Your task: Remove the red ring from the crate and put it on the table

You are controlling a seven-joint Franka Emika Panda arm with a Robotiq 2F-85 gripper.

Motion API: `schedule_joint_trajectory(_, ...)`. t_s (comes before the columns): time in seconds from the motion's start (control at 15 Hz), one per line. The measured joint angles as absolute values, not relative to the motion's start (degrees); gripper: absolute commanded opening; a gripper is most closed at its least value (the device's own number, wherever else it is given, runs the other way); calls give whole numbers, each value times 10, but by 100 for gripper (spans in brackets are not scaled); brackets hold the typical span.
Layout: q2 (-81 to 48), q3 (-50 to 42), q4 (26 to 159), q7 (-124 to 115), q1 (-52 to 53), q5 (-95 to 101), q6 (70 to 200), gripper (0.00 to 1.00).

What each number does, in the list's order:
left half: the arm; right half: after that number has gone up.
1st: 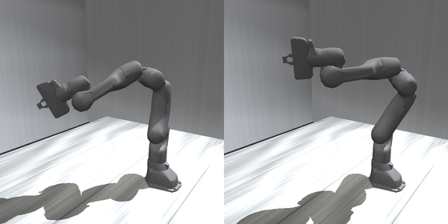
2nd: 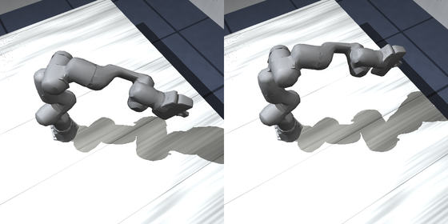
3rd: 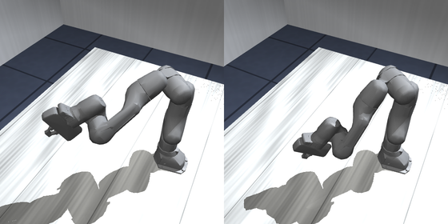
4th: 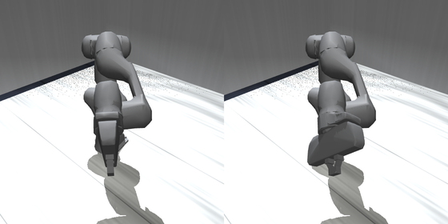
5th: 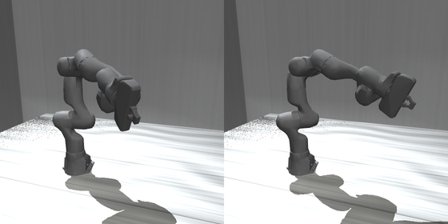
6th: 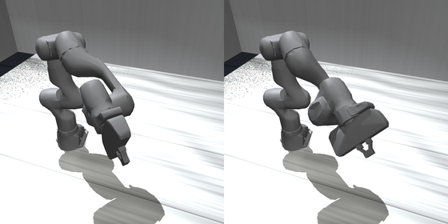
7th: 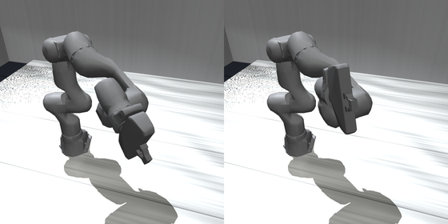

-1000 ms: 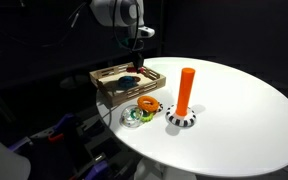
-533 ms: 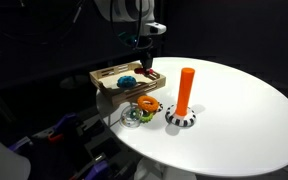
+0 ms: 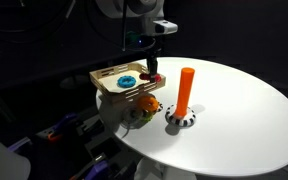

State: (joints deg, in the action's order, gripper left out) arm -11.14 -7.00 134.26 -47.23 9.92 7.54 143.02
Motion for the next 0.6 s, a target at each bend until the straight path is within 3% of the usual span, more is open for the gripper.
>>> schedule_joint_trajectory(0.6,-76,-72,1427,-536,49,97,1414,10)
